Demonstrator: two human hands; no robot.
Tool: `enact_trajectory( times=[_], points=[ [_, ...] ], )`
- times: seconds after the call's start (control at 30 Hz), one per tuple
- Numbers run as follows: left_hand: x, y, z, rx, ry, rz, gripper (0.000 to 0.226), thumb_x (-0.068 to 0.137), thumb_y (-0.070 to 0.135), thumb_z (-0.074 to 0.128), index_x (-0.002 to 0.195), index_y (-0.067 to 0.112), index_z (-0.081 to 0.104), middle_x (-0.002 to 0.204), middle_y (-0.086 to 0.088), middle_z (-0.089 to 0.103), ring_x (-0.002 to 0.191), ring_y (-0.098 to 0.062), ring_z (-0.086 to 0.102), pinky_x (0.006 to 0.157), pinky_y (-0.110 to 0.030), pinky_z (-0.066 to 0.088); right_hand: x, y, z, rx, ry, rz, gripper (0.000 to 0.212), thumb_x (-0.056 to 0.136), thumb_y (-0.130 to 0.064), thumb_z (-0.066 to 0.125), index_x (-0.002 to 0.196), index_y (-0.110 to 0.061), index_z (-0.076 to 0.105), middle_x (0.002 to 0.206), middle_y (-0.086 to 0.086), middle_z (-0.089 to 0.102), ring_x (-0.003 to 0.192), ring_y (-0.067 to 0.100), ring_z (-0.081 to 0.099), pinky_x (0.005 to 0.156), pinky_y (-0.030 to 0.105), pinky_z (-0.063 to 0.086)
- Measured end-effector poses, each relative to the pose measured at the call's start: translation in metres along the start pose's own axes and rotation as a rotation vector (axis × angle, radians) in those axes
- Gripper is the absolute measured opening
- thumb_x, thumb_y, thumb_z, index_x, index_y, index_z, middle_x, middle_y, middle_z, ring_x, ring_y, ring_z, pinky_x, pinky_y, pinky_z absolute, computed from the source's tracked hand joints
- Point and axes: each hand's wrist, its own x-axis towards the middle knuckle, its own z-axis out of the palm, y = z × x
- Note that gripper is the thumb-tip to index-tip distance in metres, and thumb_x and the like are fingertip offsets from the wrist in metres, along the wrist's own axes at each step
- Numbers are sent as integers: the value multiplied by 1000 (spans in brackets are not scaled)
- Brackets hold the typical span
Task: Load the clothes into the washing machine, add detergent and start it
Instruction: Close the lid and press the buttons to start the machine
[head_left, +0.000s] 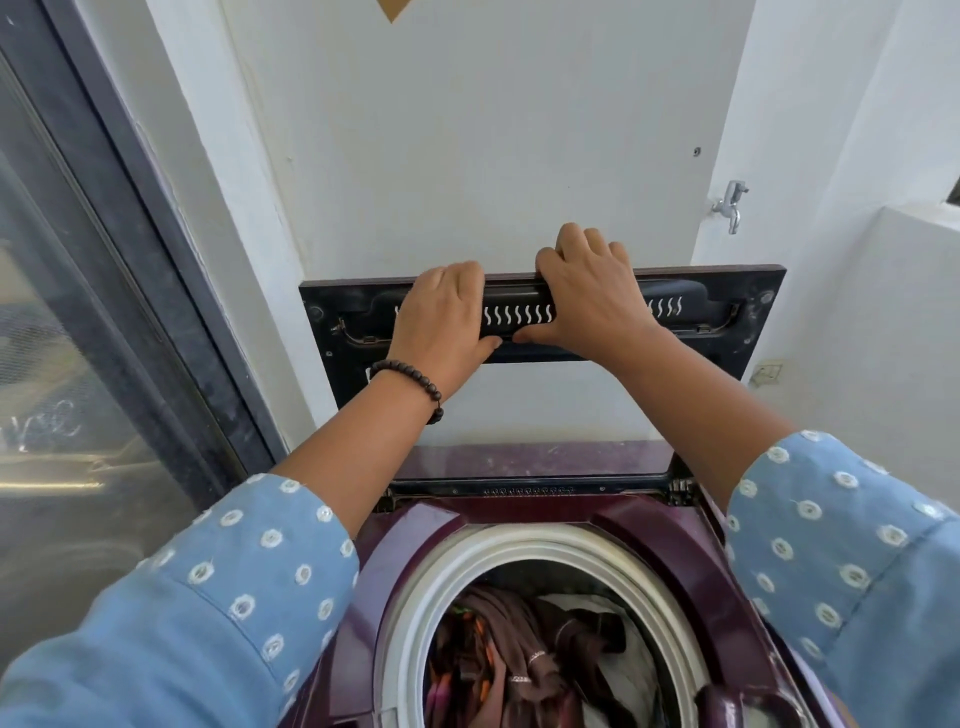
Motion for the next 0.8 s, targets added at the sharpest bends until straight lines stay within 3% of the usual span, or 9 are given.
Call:
enact_trajectory(
  times=[0.13,0.23,0.33,0.47,0.6,0.8],
  points=[
    [-3,-2,-9,75,1,38,70,76,52,76,125,12,48,112,-5,61,100,-23,56,83,-34,44,-13,0,-6,-8,34,-52,73,64,-66,75,100,-6,53,100,11,50,82,27,46,71,39,36],
    [-5,2,-14,155,-72,77,64,74,62,72,112,15,50,103,0,61,86,-19,51,75,-31,38,-28,-4,-11,2,-2,-70,66,69,-68,70,92,-13,42,82,4,52,64,24,44,60,35,32],
    [-11,4,-28,147,-154,102,60,74,66,69,100,18,44,89,6,58,72,-16,44,64,-29,32,-39,-8,-24,-28,-119,-79,66,74,-73,62,92,-18,30,76,-3,50,64,25,47,53,31,28],
    [-27,8,-46,106,-241,155,52,77,66,64,91,24,38,75,12,47,65,-15,47,50,-26,26,-56,-10,-42,13,-225,-133,59,76,-74,57,93,-21,39,75,-5,54,66,23,50,51,29,25],
    [-47,15,-56,99,-314,161,46,78,65,64,87,26,42,64,10,46,59,-16,47,51,-26,28,-78,-15,-59,92,-303,-177,50,78,-72,57,87,-25,43,63,-10,46,56,13,44,48,27,23],
    [-99,31,-68,109,-382,229,37,83,60,59,88,25,47,63,7,49,56,-16,46,48,-26,26,-118,-29,-71,189,-463,-233,42,76,-67,61,80,-26,56,58,-9,48,54,4,41,51,29,32]
  ],
)
